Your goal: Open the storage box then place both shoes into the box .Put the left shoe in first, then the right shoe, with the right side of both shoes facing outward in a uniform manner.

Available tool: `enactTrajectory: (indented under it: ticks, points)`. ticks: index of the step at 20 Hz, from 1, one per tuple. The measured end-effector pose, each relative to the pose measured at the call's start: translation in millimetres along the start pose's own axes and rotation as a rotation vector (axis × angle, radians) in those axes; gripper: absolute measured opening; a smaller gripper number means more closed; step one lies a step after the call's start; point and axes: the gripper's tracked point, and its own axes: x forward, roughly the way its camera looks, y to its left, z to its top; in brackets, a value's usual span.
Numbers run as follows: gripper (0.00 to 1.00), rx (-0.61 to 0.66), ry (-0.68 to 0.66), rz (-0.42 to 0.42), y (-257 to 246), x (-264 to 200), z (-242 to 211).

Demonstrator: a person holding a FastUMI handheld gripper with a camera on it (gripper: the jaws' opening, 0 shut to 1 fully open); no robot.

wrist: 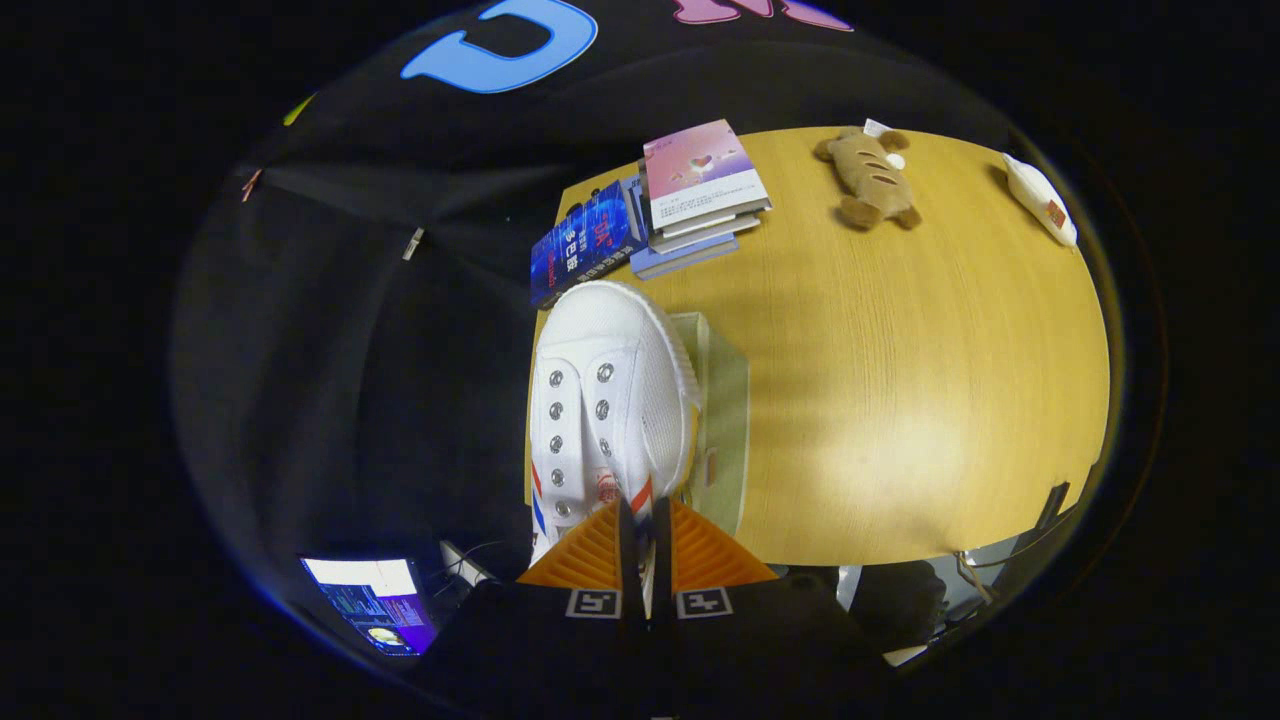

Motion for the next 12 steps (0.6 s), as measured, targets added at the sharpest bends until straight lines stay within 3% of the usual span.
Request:
enactTrajectory:
  ticks: [6, 8, 10, 12]
  points:
    - [0.05, -0.024, 0.058, -0.099, -3, 47, -1]
    - [0.09, -0.038, 0.070, -0.082, 1, 53, 0]
    - [0.40, -0.010, 0.053, 0.003, 22, 47, 9]
    - [0.91, -0.019, 0.023, 0.016, 24, 42, 22]
